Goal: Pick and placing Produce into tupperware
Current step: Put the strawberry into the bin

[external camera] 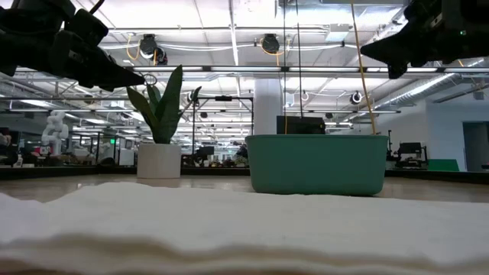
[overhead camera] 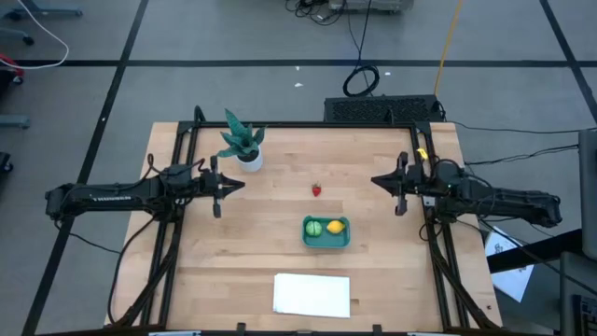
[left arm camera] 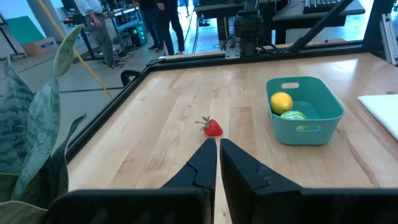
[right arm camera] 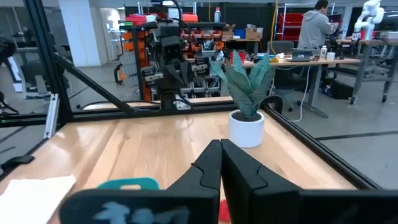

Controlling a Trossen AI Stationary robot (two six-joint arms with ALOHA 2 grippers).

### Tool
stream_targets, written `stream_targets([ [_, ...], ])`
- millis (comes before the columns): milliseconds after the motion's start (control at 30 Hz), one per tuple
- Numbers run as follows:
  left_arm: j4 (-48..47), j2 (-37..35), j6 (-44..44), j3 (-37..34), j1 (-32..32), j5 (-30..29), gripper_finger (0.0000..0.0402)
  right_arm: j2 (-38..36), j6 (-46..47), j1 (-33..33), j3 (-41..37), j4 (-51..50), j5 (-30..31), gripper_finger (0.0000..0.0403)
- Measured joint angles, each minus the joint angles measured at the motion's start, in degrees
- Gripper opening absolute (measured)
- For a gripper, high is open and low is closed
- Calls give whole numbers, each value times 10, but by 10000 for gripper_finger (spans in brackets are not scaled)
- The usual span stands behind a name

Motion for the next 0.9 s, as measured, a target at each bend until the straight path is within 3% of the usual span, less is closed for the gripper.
stream_targets([
  [300,7,0,-3,0,0,-1,26,0,8,0,-58,96,18,0],
  [433,21,0,-9,0,0,-1,26,0,2,0,-74,101,62,0],
  [667,65,0,-21,0,0,-3,26,0,-22,0,-86,114,61,0],
  [900,92,0,-51,0,0,-70,26,0,-31,0,-88,123,59,0],
])
